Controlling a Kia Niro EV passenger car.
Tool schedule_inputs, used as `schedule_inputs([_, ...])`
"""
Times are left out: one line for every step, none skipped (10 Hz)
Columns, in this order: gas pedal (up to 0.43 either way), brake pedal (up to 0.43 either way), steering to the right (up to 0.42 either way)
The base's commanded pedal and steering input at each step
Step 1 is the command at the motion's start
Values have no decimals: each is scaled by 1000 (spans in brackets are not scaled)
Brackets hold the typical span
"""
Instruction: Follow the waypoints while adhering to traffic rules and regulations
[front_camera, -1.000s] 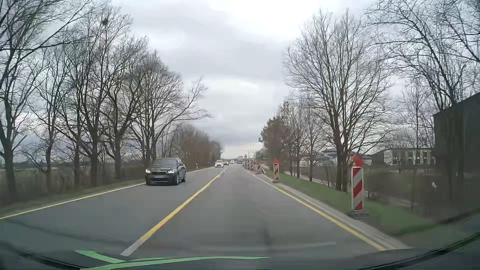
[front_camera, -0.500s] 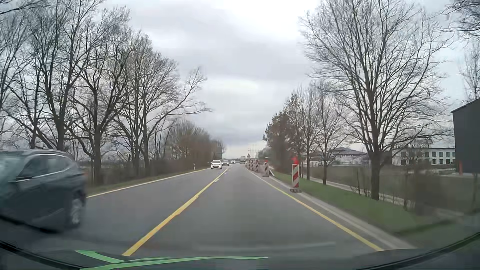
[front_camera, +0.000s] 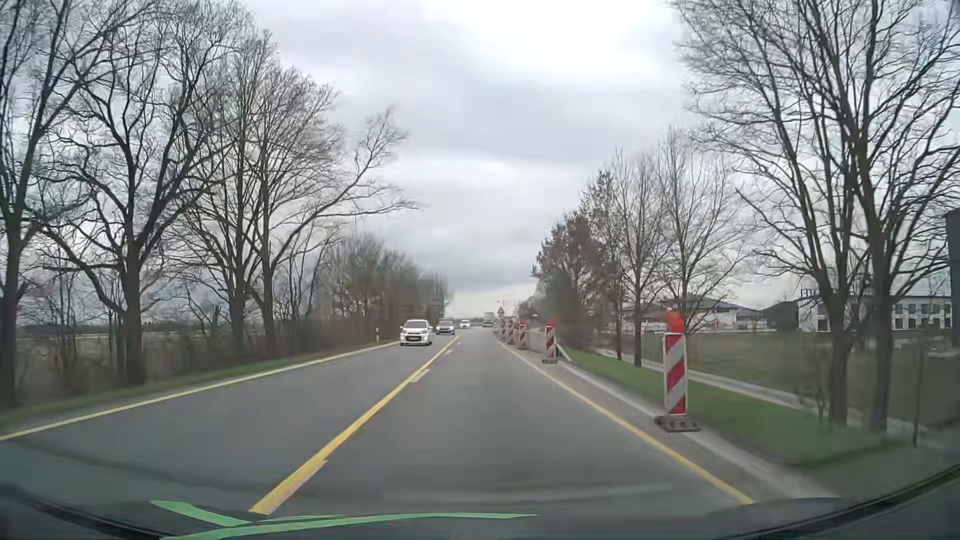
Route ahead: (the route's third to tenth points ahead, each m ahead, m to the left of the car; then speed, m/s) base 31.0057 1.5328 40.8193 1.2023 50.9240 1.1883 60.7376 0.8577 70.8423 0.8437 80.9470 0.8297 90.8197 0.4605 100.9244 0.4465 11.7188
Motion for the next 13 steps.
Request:
schedule_inputs([98, 0, -2])
schedule_inputs([98, 0, -3])
schedule_inputs([98, 0, -2])
schedule_inputs([98, 0, -3])
schedule_inputs([98, 0, -2])
schedule_inputs([98, 0, -2])
schedule_inputs([98, 0, -3])
schedule_inputs([98, 0, -2])
schedule_inputs([110, 0, -2])
schedule_inputs([110, 0, -3])
schedule_inputs([110, 0, -2])
schedule_inputs([110, 0, -2])
schedule_inputs([110, 0, -2])
